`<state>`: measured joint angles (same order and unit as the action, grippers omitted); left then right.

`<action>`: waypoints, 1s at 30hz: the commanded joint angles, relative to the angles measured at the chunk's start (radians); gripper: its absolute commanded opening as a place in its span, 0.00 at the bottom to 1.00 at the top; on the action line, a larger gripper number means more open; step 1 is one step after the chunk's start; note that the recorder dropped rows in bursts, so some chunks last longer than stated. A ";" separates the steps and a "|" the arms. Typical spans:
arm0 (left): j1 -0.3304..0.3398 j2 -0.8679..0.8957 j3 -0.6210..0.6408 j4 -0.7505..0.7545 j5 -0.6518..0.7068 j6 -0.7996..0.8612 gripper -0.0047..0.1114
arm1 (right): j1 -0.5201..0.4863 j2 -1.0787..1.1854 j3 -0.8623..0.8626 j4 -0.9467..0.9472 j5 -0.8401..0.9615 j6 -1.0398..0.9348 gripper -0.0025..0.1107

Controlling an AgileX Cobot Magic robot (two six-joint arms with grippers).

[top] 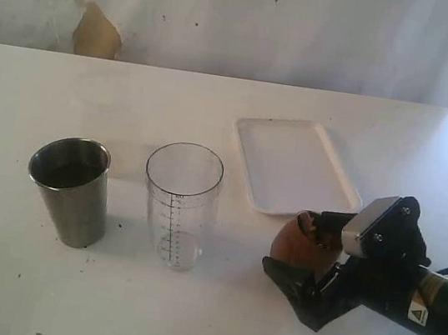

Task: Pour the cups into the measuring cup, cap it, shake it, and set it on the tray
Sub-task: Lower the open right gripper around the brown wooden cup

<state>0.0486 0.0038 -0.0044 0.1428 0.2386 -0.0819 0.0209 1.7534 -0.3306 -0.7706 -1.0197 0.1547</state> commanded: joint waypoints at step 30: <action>-0.002 -0.004 0.004 -0.007 -0.001 -0.003 0.04 | -0.002 0.034 0.004 -0.011 -0.013 0.013 0.95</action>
<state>0.0486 0.0038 -0.0044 0.1428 0.2386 -0.0819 0.0209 1.7537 -0.3306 -0.7742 -1.0234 0.1570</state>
